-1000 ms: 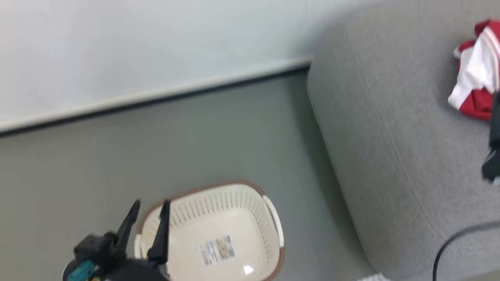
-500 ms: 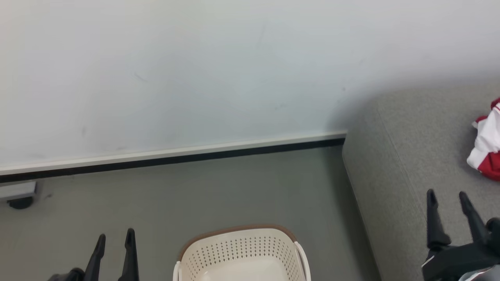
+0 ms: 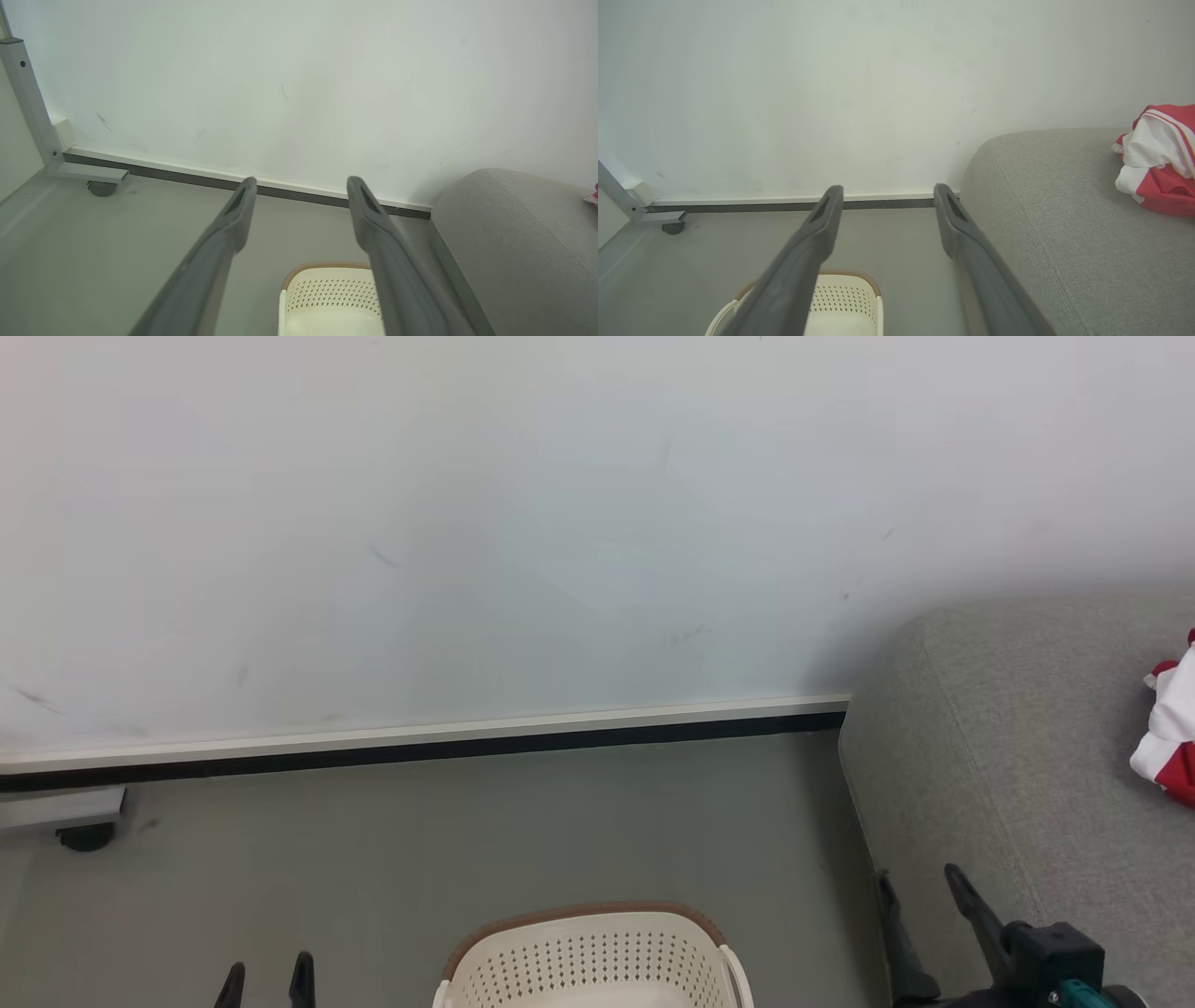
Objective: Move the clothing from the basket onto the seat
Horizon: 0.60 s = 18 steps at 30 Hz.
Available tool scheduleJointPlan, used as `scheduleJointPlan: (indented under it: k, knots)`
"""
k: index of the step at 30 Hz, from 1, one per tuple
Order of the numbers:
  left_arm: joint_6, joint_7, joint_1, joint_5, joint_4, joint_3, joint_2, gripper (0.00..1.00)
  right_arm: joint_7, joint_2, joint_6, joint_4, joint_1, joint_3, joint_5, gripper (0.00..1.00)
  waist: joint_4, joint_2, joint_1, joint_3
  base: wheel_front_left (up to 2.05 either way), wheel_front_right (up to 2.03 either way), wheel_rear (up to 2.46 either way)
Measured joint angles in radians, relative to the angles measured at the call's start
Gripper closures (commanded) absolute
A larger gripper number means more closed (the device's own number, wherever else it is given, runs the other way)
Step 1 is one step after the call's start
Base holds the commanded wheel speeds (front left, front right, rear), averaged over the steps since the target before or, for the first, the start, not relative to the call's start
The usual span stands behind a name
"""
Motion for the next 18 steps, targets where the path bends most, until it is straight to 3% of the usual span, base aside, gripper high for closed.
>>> scheduleJointPlan:
  k: [18]
  knots:
    - [-0.043,0.0,0.046,0.07,0.018,0.068,-0.056,0.0,-0.053,0.007,0.0,0.07,0.034,-0.013,-0.01,0.0,-0.025,0.0,0.0,0.01,0.0,0.0,0.0]
